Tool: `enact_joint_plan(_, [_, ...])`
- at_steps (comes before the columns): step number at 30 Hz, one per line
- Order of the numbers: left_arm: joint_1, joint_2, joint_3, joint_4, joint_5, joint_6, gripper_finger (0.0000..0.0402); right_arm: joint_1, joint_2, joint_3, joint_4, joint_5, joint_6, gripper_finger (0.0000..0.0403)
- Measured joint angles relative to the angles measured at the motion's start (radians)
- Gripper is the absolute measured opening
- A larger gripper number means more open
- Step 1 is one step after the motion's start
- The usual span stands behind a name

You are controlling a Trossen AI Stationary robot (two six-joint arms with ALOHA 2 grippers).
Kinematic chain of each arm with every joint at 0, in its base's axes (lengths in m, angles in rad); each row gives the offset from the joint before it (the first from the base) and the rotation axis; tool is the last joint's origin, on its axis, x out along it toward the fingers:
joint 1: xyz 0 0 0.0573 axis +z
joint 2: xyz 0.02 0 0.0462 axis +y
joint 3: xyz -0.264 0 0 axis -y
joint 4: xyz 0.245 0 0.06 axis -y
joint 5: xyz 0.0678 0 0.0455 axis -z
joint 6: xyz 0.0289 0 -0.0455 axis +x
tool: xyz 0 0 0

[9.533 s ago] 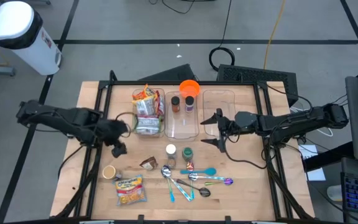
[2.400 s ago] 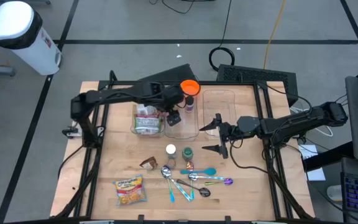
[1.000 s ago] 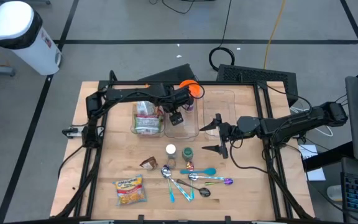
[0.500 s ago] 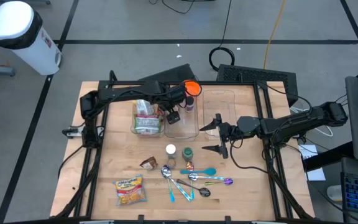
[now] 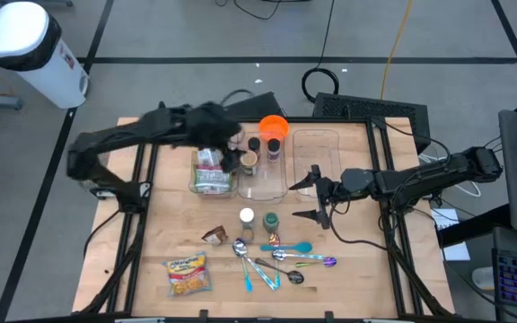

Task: Pick & Place Food Item
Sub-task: Put the green seasoning bottle into the middle transparent bin

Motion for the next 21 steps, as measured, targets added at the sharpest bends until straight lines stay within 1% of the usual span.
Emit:
enact_joint_plan(3, [-0.066, -0.12, -0.114, 0.125, -0.04, 0.038, 0.0341, 0.003, 0.0, 0.0, -0.022, 0.0, 0.003, 0.0361])
enact_joint_plan(8, [-0.127, -0.333, -0.397, 0.312, -0.071, 0.058, 0.0343, 0.031, 0.003, 0.0, -0.068, 0.001, 0.026, 0.0361])
enact_joint_plan(11, [-0.154, -0.477, -0.584, 0.422, -0.087, 0.032, 0.0346, 0.057, 0.037, 0.0, -0.039, 0.024, 0.018, 0.0361])
enact_joint_plan(15, [-0.194, -0.649, -0.81, 0.627, -0.087, 0.029, 0.0342, 0.083, 0.135, 0.008, 0.086, 0.091, -0.036, 0.0361])
enact_joint_plan(18, [-0.218, -0.743, -0.931, 0.752, -0.087, 0.031, 0.0337, 0.085, 0.231, 0.079, 0.051, 0.097, -0.051, 0.0361])
enact_joint_plan(21, [-0.23, -0.8, -1.008, 0.814, -0.087, 0.03, 0.0336, 0.081, 0.335, 0.18, -0.016, 0.107, -0.056, 0.0361])
